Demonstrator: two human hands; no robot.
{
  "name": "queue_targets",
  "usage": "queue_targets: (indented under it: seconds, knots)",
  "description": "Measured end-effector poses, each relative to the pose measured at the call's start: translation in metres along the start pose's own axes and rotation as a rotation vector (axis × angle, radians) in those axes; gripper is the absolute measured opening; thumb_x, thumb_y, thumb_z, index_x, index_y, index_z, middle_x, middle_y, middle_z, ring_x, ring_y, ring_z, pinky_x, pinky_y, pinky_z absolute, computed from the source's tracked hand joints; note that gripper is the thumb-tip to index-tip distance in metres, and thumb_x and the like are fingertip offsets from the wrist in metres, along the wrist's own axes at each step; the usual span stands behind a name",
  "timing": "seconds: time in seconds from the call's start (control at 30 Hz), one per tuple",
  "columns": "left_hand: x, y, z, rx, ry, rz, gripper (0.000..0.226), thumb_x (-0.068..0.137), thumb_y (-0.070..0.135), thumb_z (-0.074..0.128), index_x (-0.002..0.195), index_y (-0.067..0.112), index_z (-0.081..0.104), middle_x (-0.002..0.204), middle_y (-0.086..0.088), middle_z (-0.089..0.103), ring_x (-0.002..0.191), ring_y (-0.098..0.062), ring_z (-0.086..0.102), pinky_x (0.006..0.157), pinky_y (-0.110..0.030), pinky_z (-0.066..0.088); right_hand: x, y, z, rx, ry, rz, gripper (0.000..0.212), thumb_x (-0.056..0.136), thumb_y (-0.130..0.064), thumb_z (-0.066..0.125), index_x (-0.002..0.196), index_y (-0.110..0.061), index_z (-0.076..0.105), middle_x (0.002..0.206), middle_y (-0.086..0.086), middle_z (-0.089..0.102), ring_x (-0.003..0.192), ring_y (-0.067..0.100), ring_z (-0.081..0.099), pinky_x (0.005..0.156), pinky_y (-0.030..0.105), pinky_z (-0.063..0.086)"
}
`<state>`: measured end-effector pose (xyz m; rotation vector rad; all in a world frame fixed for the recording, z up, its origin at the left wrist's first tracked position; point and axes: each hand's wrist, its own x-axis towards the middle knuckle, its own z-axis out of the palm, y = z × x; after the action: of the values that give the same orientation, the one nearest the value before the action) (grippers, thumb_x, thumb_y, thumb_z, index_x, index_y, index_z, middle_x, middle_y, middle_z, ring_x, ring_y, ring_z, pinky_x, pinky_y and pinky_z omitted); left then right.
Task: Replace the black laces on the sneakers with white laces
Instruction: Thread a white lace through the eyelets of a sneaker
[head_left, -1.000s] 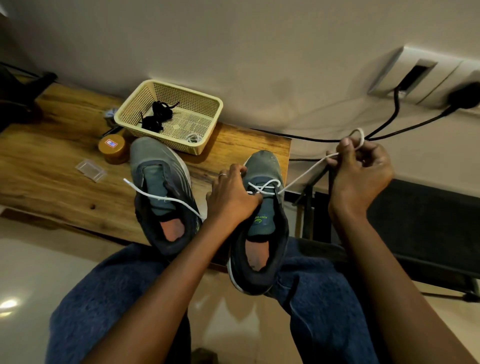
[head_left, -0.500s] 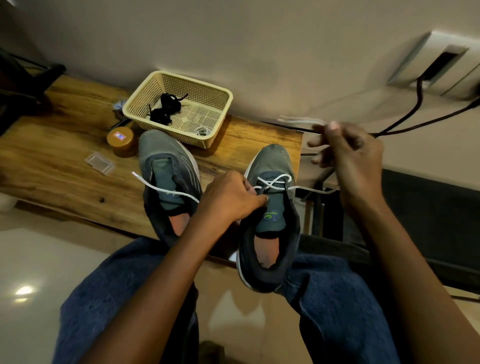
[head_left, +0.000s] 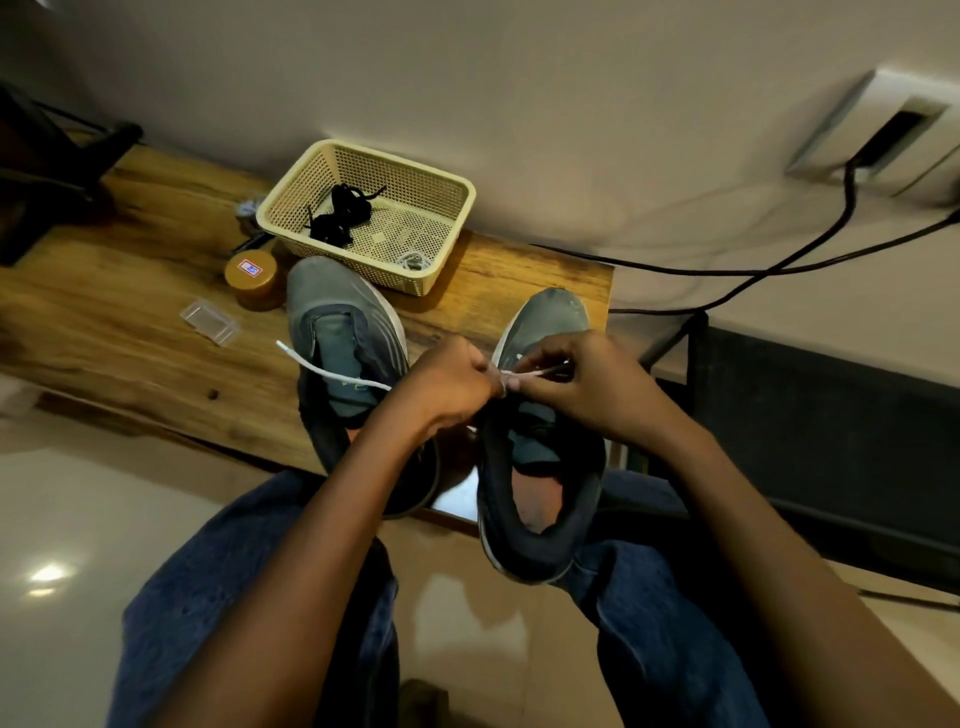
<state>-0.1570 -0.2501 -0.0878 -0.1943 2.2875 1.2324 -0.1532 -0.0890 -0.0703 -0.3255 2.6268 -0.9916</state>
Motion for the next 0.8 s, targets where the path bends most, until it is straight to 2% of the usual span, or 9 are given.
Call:
queue_targets:
  seconds: [0.13, 0.23, 0.3, 0.4, 0.43, 0.5, 0.67, 0.73, 0.8]
  knots:
    - [0.002, -0.001, -0.001, -0.017, -0.015, 0.0, 0.017, 0.09, 0.015, 0.062, 0.092, 0.004, 0.074, 0.094, -0.019, 0.071, 0.077, -0.02, 0.06, 0.068, -0.029, 0.044, 0.005, -0.004, 0.007, -0.08, 0.05, -0.032, 0.021, 0.083, -0.027, 0.073, 0.101, -0.017, 0.074, 0.102, 0.001, 0.073, 0.095, 0.013, 0.066, 0.082, 0.039, 0.054]
    - [0.003, -0.002, -0.001, -0.023, -0.015, -0.003, 0.018, 0.088, 0.015, 0.063, 0.092, 0.001, 0.073, 0.098, -0.022, 0.07, 0.088, -0.029, 0.067, 0.076, -0.041, 0.052, 0.008, -0.004, 0.008, -0.123, 0.076, -0.044, 0.011, 0.086, -0.02, 0.069, 0.093, -0.016, 0.076, 0.093, 0.003, 0.074, 0.089, 0.016, 0.067, 0.079, 0.038, 0.053]
    - [0.003, -0.003, -0.001, -0.028, -0.009, -0.003, 0.018, 0.088, 0.016, 0.063, 0.092, 0.001, 0.073, 0.096, -0.021, 0.071, 0.088, -0.029, 0.067, 0.076, -0.042, 0.052, 0.007, -0.003, 0.004, -0.096, 0.146, -0.021, 0.009, 0.088, -0.017, 0.066, 0.089, -0.014, 0.075, 0.088, 0.003, 0.074, 0.083, 0.015, 0.066, 0.077, 0.037, 0.053]
    - [0.003, -0.003, 0.001, -0.043, 0.007, -0.011, 0.013, 0.088, 0.013, 0.064, 0.091, 0.005, 0.074, 0.093, -0.016, 0.072, 0.078, -0.02, 0.06, 0.072, -0.03, 0.045, 0.003, -0.004, -0.006, 0.138, 0.234, 0.065, 0.006, 0.089, -0.012, 0.066, 0.084, -0.009, 0.069, 0.079, 0.006, 0.071, 0.069, 0.011, 0.068, 0.06, 0.025, 0.054]
    - [0.002, -0.002, 0.001, -0.051, 0.007, -0.015, 0.012, 0.087, 0.012, 0.064, 0.09, 0.006, 0.074, 0.09, -0.015, 0.072, 0.075, -0.018, 0.058, 0.071, -0.029, 0.043, 0.0, -0.005, -0.009, 0.261, 0.226, 0.105, 0.005, 0.088, -0.01, 0.066, 0.083, -0.007, 0.067, 0.076, 0.008, 0.071, 0.063, 0.008, 0.067, 0.053, 0.018, 0.051]
    - [0.001, -0.001, 0.001, -0.057, 0.004, -0.019, 0.013, 0.087, 0.011, 0.064, 0.09, 0.003, 0.074, 0.082, -0.013, 0.068, 0.07, -0.016, 0.053, 0.068, -0.028, 0.04, -0.005, -0.004, -0.014, 0.424, 0.166, 0.158, 0.007, 0.084, -0.006, 0.07, 0.084, -0.002, 0.065, 0.074, 0.011, 0.07, 0.059, 0.006, 0.066, 0.051, 0.013, 0.049]
    - [-0.001, 0.003, 0.0, -0.052, -0.01, -0.019, 0.015, 0.088, 0.011, 0.064, 0.093, 0.001, 0.073, 0.082, -0.014, 0.066, 0.071, -0.017, 0.053, 0.066, -0.027, 0.04, -0.003, 0.002, -0.009, 0.223, 0.109, 0.141, 0.014, 0.076, -0.011, 0.078, 0.078, -0.005, 0.065, 0.069, 0.008, 0.066, 0.059, 0.01, 0.06, 0.057, 0.021, 0.05]
    - [-0.001, 0.004, 0.0, -0.063, -0.018, -0.027, 0.013, 0.088, 0.009, 0.063, 0.093, 0.002, 0.073, 0.09, -0.018, 0.07, 0.075, -0.018, 0.056, 0.069, -0.027, 0.042, -0.002, 0.002, -0.004, 0.129, 0.079, 0.112, 0.013, 0.077, -0.007, 0.077, 0.086, -0.008, 0.067, 0.072, 0.005, 0.065, 0.061, 0.008, 0.058, 0.056, 0.015, 0.046]
    - [0.0, 0.004, 0.0, -0.068, -0.023, -0.029, 0.01, 0.087, 0.007, 0.063, 0.088, 0.005, 0.073, 0.094, -0.021, 0.071, 0.076, -0.019, 0.057, 0.07, -0.029, 0.044, 0.001, 0.004, 0.001, 0.018, 0.06, 0.064, 0.017, 0.079, -0.008, 0.075, 0.095, -0.011, 0.071, 0.079, 0.004, 0.069, 0.069, 0.01, 0.062, 0.063, 0.019, 0.048]
